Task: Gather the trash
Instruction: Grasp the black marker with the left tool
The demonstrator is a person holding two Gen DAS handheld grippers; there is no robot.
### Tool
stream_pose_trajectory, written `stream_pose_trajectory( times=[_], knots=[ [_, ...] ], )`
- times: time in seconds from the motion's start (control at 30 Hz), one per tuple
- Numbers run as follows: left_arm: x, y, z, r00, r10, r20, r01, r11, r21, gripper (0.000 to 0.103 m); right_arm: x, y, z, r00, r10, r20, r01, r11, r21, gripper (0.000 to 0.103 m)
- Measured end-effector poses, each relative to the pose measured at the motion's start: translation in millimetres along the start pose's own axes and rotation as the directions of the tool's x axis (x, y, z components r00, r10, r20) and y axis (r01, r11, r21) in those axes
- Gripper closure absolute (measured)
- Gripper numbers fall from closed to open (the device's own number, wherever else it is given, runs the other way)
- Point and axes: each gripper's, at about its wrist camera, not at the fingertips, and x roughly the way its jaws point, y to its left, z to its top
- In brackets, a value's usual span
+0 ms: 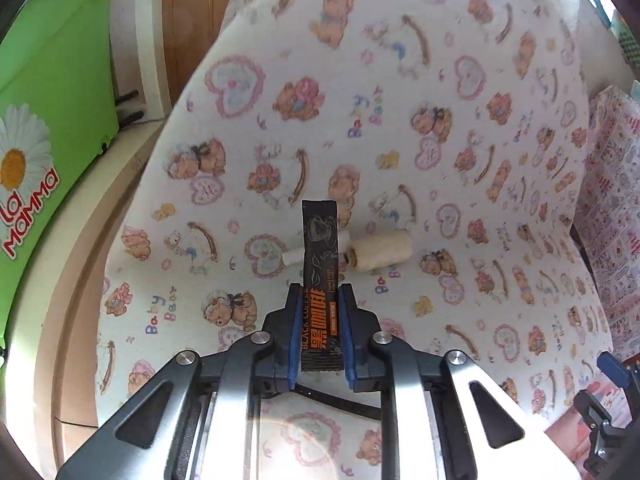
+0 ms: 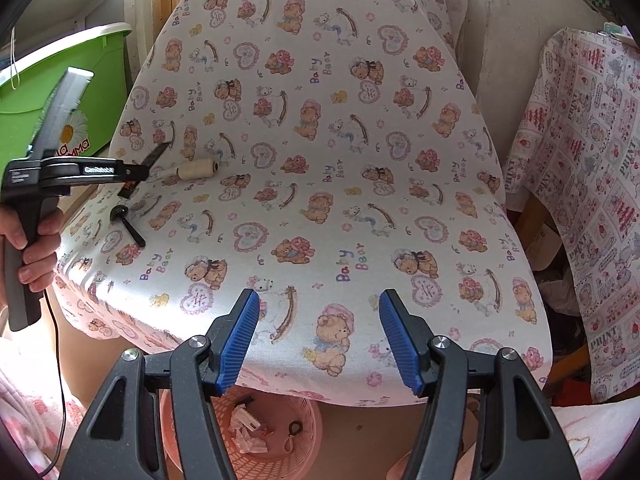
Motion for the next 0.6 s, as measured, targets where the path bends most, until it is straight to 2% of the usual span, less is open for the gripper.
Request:
stream_pose_trajectory(
  times=[0.1, 0.17, 0.27, 0.4, 0.5, 0.6],
  knots=[
    [-31, 0, -2, 0.999, -0.005, 0.046, 0.006, 1.000, -0.006, 0.087, 2, -4, 0, 1.000, 0.020, -0.015, -0.020, 0.999, 0.031, 0.039],
    [-44, 1, -5, 0.999, -0.002, 0.049, 0.003, 1.000, -0.029, 0.087, 3, -5, 0, 1.000, 0.026, -0.018, -0.025, 0.999, 0.041, 0.039],
    [-62, 7, -11, 0.998, -0.045, 0.049, 0.049, 0.996, -0.077, 0.086, 3, -4, -1, 1.000, 0.022, -0.015, -0.022, 0.999, 0.031, 0.039],
    [-81, 15, -12, 0.997, -0.047, 0.062, 0.054, 0.989, -0.135, 0.086, 5, 5, -4, 1.000, 0.024, -0.012, -0.024, 1.000, 0.000, 0.039],
    [-86, 18, -7, 1.000, 0.001, 0.009, 0.000, 0.992, -0.127, 0.086, 7, 19, -4, 1.000, 0.020, -0.002, -0.020, 0.999, -0.031, 0.039],
    [-93, 24, -8, 1.000, 0.007, 0.008, -0.006, 0.989, -0.148, 0.086, 12, 41, 4, 0.999, 0.035, 0.016, -0.034, 0.997, -0.062, 0.039]
  ],
)
